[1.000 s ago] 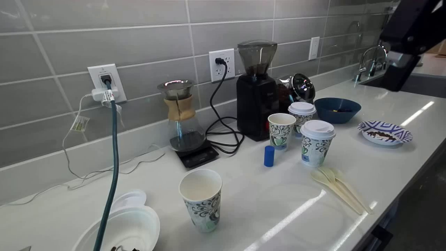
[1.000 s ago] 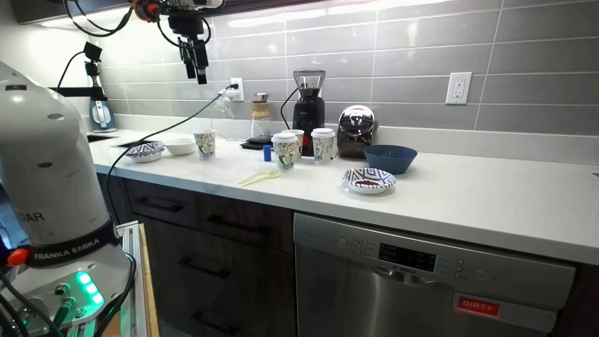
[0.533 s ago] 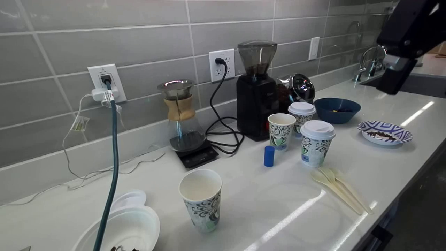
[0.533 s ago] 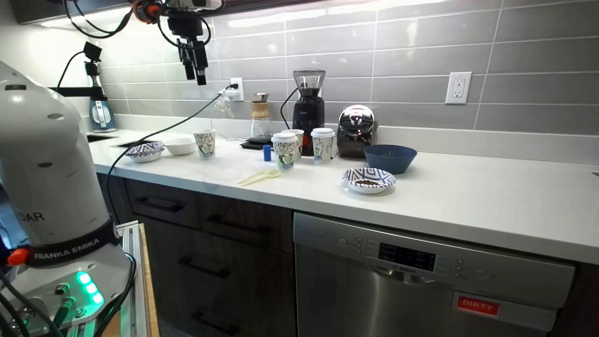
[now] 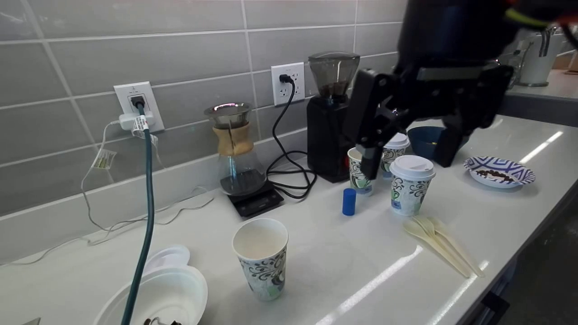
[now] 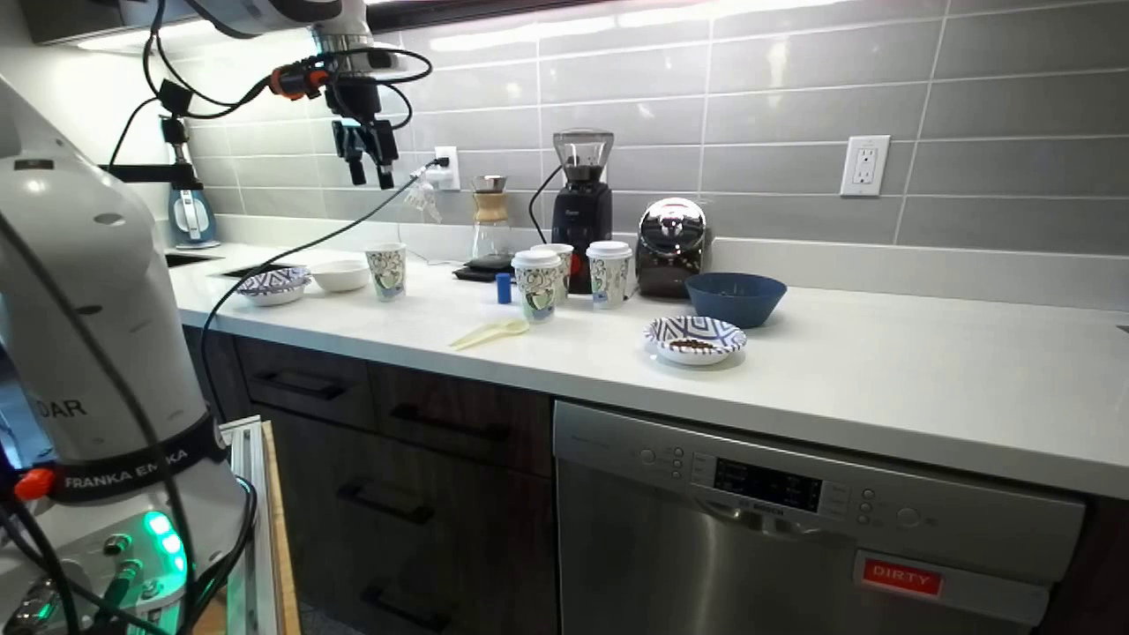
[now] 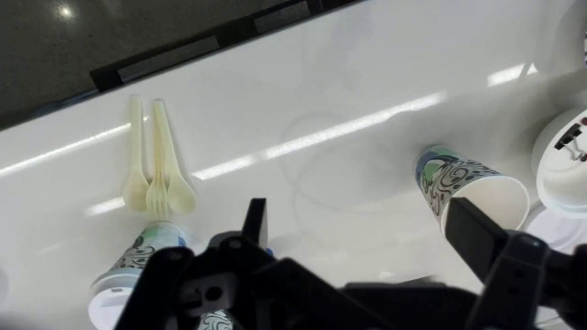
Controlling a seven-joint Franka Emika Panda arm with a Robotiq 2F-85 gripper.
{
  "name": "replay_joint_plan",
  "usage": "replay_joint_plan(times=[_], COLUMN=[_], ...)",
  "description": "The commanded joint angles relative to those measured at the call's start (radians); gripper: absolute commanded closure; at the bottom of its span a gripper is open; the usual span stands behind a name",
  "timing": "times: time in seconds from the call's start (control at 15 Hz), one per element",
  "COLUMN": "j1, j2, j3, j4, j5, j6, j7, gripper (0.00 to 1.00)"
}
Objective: Pick up the white paper cup lid on the left and move it to the right
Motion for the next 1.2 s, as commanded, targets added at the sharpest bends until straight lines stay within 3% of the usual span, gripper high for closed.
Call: replay_joint_plan(times=[0.0, 0.27, 0.6, 0.8, 1.13], j1=[0.013, 0.056, 0.110, 0.159, 0.261], j2=[0.204, 0.388, 0.512, 0.582, 0.697], j3=[0.036, 0.040, 0.013, 0.026, 0.032], j4=[0.152, 0.311, 0.440, 0.501, 0.573], j5=[-0.100, -0.241, -0.372, -0.396, -0.450], j6=[0.034, -0.035, -0.223, -0.198, -0.104], j7=[0.028, -0.079, -0.197, -0.259, -0.228], gripper=[0.00, 0.00, 0.00, 0.00, 0.00])
